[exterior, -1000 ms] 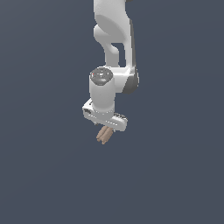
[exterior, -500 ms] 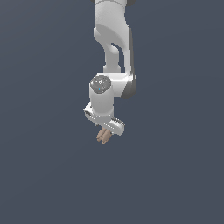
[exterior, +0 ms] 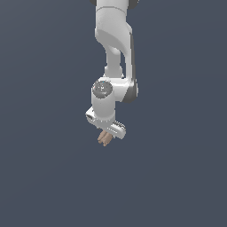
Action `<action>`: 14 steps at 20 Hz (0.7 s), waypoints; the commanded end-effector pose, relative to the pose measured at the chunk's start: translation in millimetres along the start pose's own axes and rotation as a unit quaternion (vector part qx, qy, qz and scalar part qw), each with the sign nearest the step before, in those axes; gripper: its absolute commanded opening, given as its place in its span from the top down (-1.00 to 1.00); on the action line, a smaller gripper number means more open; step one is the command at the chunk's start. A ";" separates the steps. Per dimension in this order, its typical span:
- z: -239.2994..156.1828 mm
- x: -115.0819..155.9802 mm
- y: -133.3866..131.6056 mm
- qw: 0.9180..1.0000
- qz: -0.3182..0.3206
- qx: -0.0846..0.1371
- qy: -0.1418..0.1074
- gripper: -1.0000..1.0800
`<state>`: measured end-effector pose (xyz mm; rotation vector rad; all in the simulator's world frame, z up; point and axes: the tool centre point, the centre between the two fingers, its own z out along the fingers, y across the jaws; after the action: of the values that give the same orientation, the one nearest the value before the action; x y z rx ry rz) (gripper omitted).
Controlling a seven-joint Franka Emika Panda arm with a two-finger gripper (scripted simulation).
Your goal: Pick up the object and move it to a goal position.
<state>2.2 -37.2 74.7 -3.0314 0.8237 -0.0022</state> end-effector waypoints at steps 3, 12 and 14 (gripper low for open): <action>23.5 -1.1 0.8 1.000 0.001 0.000 -0.001 -0.92; 34.4 -0.2 0.0 1.000 0.002 0.000 -0.001 1.00; 34.4 -0.2 0.0 1.000 0.002 0.000 -0.001 1.00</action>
<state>2.4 -36.4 41.2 -3.0302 0.8271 -0.0015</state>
